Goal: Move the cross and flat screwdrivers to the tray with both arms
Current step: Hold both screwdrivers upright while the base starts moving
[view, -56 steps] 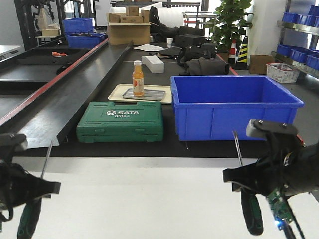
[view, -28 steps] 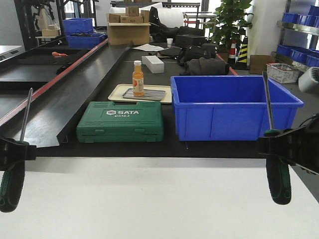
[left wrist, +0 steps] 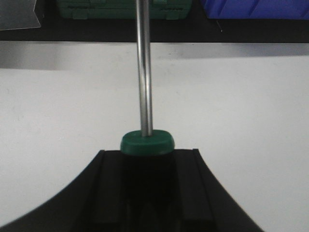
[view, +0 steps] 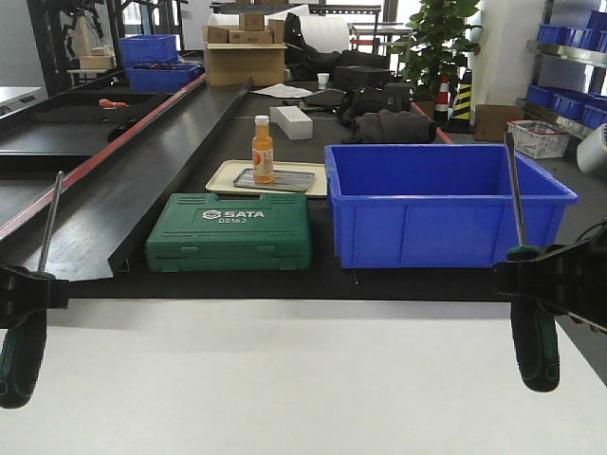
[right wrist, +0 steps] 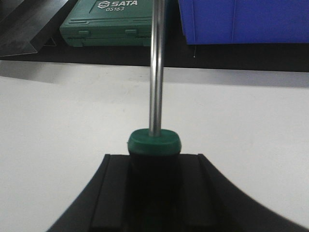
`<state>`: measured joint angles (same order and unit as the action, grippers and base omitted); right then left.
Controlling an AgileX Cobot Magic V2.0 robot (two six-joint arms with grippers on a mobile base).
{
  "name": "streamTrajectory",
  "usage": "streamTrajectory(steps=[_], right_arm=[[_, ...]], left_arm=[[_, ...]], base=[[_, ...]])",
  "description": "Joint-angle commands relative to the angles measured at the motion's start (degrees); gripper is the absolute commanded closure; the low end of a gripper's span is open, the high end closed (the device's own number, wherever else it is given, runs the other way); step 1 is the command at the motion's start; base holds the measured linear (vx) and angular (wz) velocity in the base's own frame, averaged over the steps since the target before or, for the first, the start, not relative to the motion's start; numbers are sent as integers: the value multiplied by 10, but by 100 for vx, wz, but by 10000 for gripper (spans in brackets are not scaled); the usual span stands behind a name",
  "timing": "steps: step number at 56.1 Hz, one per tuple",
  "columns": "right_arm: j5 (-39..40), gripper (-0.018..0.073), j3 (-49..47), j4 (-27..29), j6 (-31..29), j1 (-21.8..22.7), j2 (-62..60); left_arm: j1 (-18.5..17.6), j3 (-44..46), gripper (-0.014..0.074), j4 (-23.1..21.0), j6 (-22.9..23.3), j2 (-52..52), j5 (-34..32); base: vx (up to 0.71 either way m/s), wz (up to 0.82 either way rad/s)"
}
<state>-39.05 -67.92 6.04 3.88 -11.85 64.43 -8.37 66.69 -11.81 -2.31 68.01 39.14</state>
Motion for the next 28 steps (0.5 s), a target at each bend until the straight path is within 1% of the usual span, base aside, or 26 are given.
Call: streamTrajectory(steps=[1, 28], right_arm=[[47, 568, -15, 1, -7, 0, -13], [47, 568, -15, 1, -7, 0, -13]], left_arm=[[-3, 20, 597, -9, 6, -15, -45], [-3, 20, 597, -8, 6, -15, -45]], base=[[0, 0], [0, 0]])
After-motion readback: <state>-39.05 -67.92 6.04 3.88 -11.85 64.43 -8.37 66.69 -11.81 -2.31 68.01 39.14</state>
